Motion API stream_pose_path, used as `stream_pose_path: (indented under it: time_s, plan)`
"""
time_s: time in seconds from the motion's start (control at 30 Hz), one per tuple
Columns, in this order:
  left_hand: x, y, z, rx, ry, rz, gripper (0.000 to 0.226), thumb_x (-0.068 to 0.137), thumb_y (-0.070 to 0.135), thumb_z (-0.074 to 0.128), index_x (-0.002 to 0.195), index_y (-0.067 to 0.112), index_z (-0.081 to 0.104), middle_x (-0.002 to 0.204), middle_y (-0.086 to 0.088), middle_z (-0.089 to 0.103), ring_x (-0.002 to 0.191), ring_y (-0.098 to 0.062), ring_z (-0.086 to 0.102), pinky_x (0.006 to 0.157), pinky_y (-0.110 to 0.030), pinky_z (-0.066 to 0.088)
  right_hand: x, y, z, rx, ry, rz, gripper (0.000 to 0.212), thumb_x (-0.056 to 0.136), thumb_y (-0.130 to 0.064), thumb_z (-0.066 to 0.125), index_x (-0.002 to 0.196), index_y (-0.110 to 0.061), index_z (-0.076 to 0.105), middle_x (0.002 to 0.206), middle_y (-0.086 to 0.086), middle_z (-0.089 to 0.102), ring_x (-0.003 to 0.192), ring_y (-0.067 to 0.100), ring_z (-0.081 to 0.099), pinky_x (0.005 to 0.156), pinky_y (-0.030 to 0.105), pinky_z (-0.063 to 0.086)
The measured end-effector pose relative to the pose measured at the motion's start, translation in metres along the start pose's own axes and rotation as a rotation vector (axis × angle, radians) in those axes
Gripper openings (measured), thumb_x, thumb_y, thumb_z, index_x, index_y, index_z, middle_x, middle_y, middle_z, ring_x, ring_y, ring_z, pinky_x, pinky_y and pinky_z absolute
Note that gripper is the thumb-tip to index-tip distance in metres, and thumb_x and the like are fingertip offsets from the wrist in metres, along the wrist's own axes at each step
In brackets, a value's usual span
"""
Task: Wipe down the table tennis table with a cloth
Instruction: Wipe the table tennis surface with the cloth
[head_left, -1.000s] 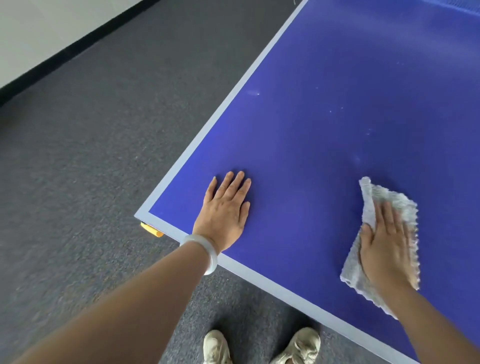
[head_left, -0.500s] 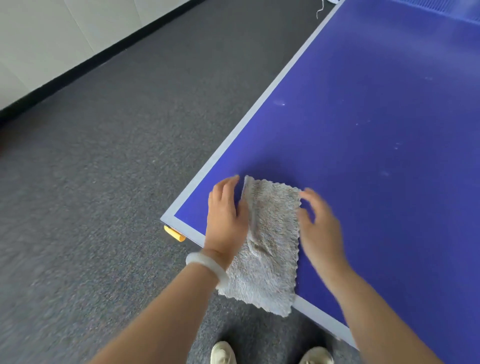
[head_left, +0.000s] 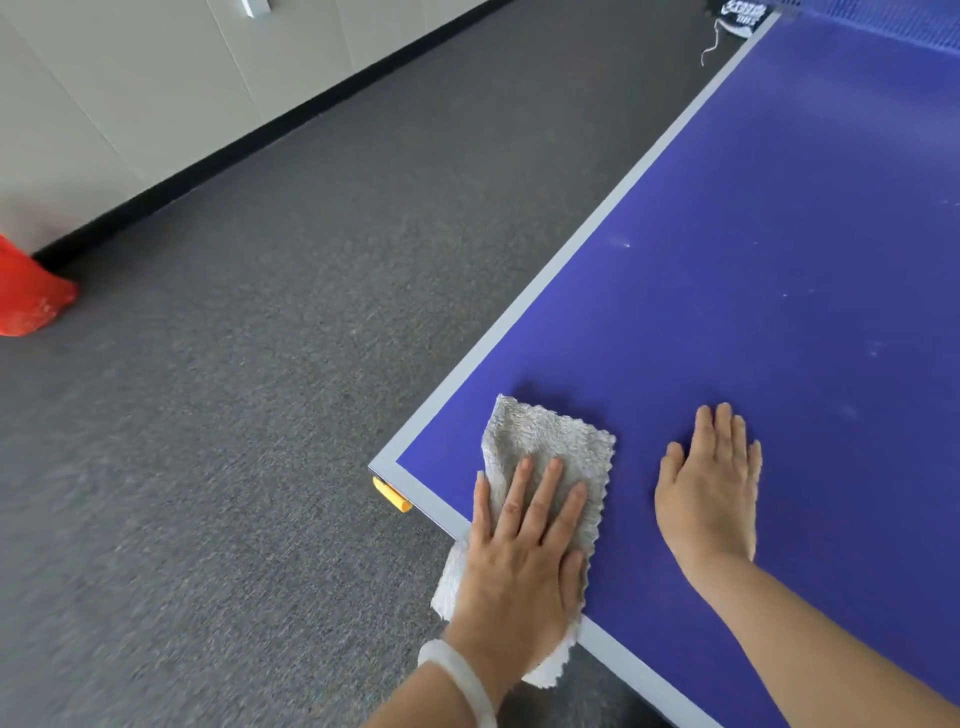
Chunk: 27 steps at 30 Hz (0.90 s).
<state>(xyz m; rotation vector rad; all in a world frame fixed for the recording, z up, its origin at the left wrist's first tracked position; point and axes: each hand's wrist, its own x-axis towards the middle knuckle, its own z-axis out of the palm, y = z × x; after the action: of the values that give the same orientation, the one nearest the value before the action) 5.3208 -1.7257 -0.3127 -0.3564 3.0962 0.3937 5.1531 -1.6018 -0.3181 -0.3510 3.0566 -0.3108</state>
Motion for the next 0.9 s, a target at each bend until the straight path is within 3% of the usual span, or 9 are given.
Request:
stream_pose_path:
  time_s: [0.07, 0.17, 0.23, 0.4, 0.53, 0.6, 0.67, 0.8, 0.9]
  plan:
    - [0.005, -0.031, -0.008, 0.050, -0.030, -0.092, 0.061, 0.097, 0.043, 0.031, 0.155, 0.025, 0.027, 0.163, -0.003, 0.018, 0.151, -0.030, 0.012, 0.114, -0.062, 0.019, -0.002, -0.002, -0.001, -0.017, 0.003, 0.002, 0.058, 0.104, -0.026, 0.030, 0.156, -0.001, 0.019, 0.165, 0.015, 0.014, 0.153, 0.028, 0.010, 0.125, 0.044, 0.006]
    - [0.045, -0.077, -0.022, 0.109, -0.044, -0.280, 0.061, 0.099, 0.046, 0.016, 0.157, 0.031, 0.005, 0.165, 0.000, 0.001, 0.151, -0.031, -0.004, 0.117, -0.063, 0.005, -0.001, -0.004, -0.002, -0.015, 0.025, 0.010, 0.058, 0.102, -0.023, 0.033, 0.153, 0.002, 0.025, 0.163, 0.018, 0.019, 0.152, 0.032, 0.015, 0.125, 0.047, 0.009]
    - [0.073, -0.097, -0.031, 0.042, -0.076, -0.428, 0.060, 0.100, 0.047, 0.013, 0.156, 0.035, -0.005, 0.165, 0.001, -0.001, 0.151, -0.031, -0.004, 0.119, -0.059, 0.004, -0.001, -0.005, -0.001, -0.013, 0.025, 0.019, 0.058, 0.101, -0.021, 0.035, 0.153, 0.003, 0.026, 0.162, 0.019, 0.020, 0.151, 0.033, 0.016, 0.125, 0.048, 0.010]
    - [0.062, -0.076, -0.026, -0.015, 0.027, -0.647, 0.064, 0.097, 0.042, 0.007, 0.157, 0.020, 0.006, 0.162, -0.016, 0.016, 0.150, -0.035, 0.008, 0.121, -0.052, 0.004, -0.001, -0.004, -0.002, -0.019, 0.026, 0.010, 0.057, 0.101, -0.020, 0.037, 0.152, 0.003, 0.026, 0.161, 0.021, 0.021, 0.151, 0.034, 0.017, 0.124, 0.050, 0.011]
    - [0.034, -0.043, -0.018, -0.003, 0.097, -0.663, 0.064, 0.097, 0.034, 0.019, 0.151, 0.000, 0.025, 0.154, -0.034, 0.022, 0.146, -0.048, 0.014, 0.119, -0.055, 0.013, -0.002, -0.003, -0.001, -0.020, 0.015, 0.022, 0.058, 0.102, -0.023, 0.035, 0.153, 0.002, 0.024, 0.162, 0.019, 0.019, 0.152, 0.033, 0.016, 0.125, 0.049, 0.009]
    - [0.028, -0.036, -0.021, 0.036, 0.067, -0.671, 0.064, 0.097, 0.032, 0.021, 0.149, -0.006, 0.026, 0.153, -0.037, 0.019, 0.145, -0.050, 0.013, 0.118, -0.057, 0.019, -0.001, -0.005, -0.002, -0.011, 0.015, 0.020, 0.058, 0.102, -0.022, 0.036, 0.153, 0.001, 0.025, 0.162, 0.019, 0.020, 0.152, 0.032, 0.016, 0.125, 0.049, 0.009]
    - [0.023, -0.025, -0.026, 0.094, 0.004, -0.653, 0.065, 0.094, 0.030, 0.025, 0.143, -0.012, 0.034, 0.147, -0.040, 0.030, 0.140, -0.053, 0.025, 0.114, -0.058, 0.028, -0.001, -0.006, -0.003, -0.018, 0.004, 0.031, 0.058, 0.102, -0.023, 0.035, 0.153, 0.001, 0.025, 0.163, 0.018, 0.019, 0.152, 0.032, 0.015, 0.125, 0.048, 0.008]
    - [0.012, -0.002, -0.036, 0.068, -0.200, -0.504, 0.063, 0.085, 0.035, 0.035, 0.127, -0.003, 0.062, 0.120, -0.028, 0.063, 0.109, -0.042, 0.061, 0.087, -0.048, 0.052, -0.004, -0.007, -0.005, -0.031, -0.009, 0.045, 0.060, 0.102, -0.026, 0.031, 0.155, -0.001, 0.022, 0.164, 0.015, 0.015, 0.153, 0.028, 0.010, 0.125, 0.046, 0.005]
    - [0.022, -0.009, -0.040, 0.042, -0.014, -0.419, 0.058, 0.087, 0.034, 0.036, 0.129, 0.004, 0.062, 0.116, -0.019, 0.063, 0.105, -0.034, 0.057, 0.089, -0.045, 0.047, -0.004, -0.007, -0.006, -0.050, -0.024, 0.058, 0.061, 0.102, -0.028, 0.028, 0.156, -0.003, 0.019, 0.165, 0.013, 0.012, 0.154, 0.026, 0.007, 0.126, 0.044, 0.002]
